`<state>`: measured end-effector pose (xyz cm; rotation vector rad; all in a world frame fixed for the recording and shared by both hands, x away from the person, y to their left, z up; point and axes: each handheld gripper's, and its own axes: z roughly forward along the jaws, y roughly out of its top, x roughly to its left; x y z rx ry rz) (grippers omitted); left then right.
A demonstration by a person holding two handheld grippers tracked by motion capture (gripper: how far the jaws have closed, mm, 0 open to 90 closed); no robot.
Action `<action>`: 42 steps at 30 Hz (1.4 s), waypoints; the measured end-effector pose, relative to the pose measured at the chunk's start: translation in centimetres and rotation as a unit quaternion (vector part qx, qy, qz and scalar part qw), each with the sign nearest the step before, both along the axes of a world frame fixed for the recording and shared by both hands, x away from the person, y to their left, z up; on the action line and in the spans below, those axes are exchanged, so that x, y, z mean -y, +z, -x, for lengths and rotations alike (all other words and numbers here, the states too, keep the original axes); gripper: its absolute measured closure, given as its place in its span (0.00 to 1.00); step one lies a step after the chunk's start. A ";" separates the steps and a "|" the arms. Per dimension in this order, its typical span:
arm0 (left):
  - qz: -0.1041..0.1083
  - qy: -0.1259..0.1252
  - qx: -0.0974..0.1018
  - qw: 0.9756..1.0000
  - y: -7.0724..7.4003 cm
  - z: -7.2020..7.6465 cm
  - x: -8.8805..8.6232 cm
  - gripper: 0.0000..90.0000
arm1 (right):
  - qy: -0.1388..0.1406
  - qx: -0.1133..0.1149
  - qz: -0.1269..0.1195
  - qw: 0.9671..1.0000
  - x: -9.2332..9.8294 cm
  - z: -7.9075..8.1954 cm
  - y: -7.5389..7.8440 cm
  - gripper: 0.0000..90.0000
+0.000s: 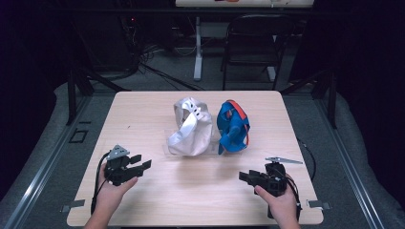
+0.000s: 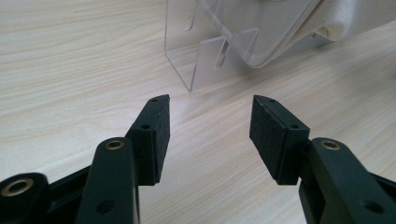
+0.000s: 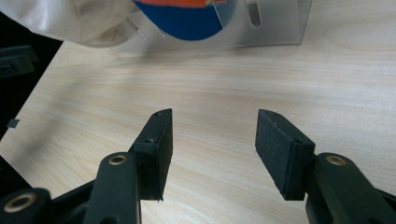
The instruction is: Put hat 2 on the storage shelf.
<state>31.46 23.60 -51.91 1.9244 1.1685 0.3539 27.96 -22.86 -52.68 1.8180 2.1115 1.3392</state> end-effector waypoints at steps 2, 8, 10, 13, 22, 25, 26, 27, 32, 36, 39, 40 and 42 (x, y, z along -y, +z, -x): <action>0.000 -0.002 0.000 1.000 0.0 0.0 0.0 0.54 | 0.001 0.006 0.001 1.000 0.0 0.1 -0.3 0.52; -0.001 -0.003 -0.001 1.000 0.0 0.0 0.0 0.54 | 0.000 0.018 -0.015 1.000 -0.2 0.5 -1.2 0.53; -0.001 -0.003 -0.002 1.000 0.0 0.0 0.0 0.54 | 0.007 0.020 -0.015 1.000 -0.3 0.6 -1.3 0.53; -0.002 -0.004 -0.001 1.000 -0.1 0.0 0.0 0.54 | 0.011 0.026 -0.010 1.000 -0.5 0.7 -1.7 0.53; -0.002 -0.004 -0.004 1.000 -0.4 -0.1 0.3 0.54 | 0.012 0.046 0.001 0.999 -0.6 0.9 -2.1 0.52; -0.005 -0.006 -0.005 1.000 -0.5 -0.1 0.3 0.54 | 0.013 0.052 0.000 0.999 -0.6 0.9 -2.1 0.52; -0.005 -0.009 -0.007 1.000 -0.5 -0.2 0.3 0.54 | 0.010 0.052 0.000 0.999 -0.5 0.8 -2.2 0.52; -0.005 -0.009 -0.007 1.000 -0.6 -0.2 0.3 0.53 | 0.007 0.052 0.000 0.999 -0.5 0.8 -2.2 0.52; -0.005 -0.007 -0.006 1.000 -0.7 -0.2 0.5 0.53 | 0.004 0.052 0.005 0.999 -0.4 0.8 -2.4 0.52; -0.008 -0.010 -0.009 1.000 -0.9 -0.2 0.4 0.53 | 0.002 0.054 0.003 0.999 -0.1 0.6 -2.5 0.51; -0.010 -0.012 -0.009 1.000 -1.0 -0.2 0.5 0.53 | -0.004 0.052 0.001 0.999 0.0 0.6 -2.7 0.51; -0.011 -0.013 -0.009 1.000 -1.0 -0.2 0.6 0.53 | -0.006 0.051 0.001 0.999 0.0 0.6 -2.7 0.51; -0.013 -0.015 -0.008 1.000 -1.1 -0.2 0.8 0.53 | -0.008 0.051 -0.001 0.999 0.1 0.5 -2.7 0.51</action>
